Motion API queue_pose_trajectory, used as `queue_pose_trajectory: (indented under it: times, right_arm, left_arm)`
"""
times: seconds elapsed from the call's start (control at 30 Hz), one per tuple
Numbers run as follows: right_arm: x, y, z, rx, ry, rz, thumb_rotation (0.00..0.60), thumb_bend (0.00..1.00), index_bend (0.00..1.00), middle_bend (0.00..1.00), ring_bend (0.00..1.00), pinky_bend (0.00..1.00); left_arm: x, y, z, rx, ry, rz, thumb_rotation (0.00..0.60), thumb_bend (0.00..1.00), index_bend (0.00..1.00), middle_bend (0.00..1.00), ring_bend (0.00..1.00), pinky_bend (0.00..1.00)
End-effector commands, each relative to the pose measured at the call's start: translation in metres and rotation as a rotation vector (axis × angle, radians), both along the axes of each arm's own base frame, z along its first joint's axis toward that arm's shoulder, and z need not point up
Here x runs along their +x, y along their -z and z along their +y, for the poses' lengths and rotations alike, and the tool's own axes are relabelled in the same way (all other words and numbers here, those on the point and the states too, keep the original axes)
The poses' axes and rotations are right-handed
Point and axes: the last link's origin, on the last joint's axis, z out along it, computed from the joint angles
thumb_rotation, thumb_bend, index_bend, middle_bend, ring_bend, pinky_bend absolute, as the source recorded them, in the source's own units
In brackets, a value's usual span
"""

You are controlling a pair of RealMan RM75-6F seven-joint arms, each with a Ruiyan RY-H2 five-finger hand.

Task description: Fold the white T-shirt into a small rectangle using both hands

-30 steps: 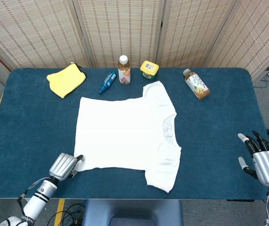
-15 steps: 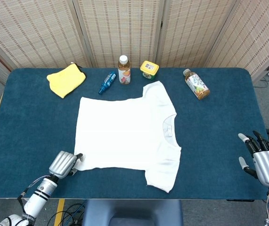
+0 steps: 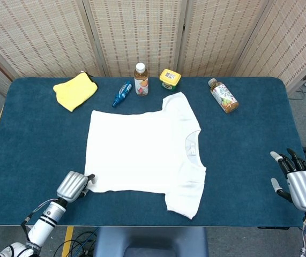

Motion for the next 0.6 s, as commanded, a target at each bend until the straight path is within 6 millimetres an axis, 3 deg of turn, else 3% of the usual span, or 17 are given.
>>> queue_pose_trajectory:
  times: [0.03,0.4,0.6]
  right_arm:
    - [0.000,0.000,0.000,0.001,0.000,-0.002,0.600,0.39,0.12,0.23,0.12,0.23]
    - [0.005,0.003,-0.001,0.012,-0.057,-0.010,0.600,0.40,0.12,0.25,0.14,0.23]
    - [0.017,0.018,-0.001,0.104,-0.133,0.002,0.600,0.41,0.14,0.29,0.18,0.23]
  left_arm:
    - [0.000,0.000,0.000,0.001,0.000,0.000,0.600,0.50,0.51,0.81,0.75,0.86]
    - [0.004,0.002,0.002,0.029,0.027,-0.029,0.600,0.59,0.64,0.86,0.80,0.87]
    - [0.007,0.001,0.002,0.043,0.044,-0.041,0.600,0.60,0.65,0.87,0.81,0.87]
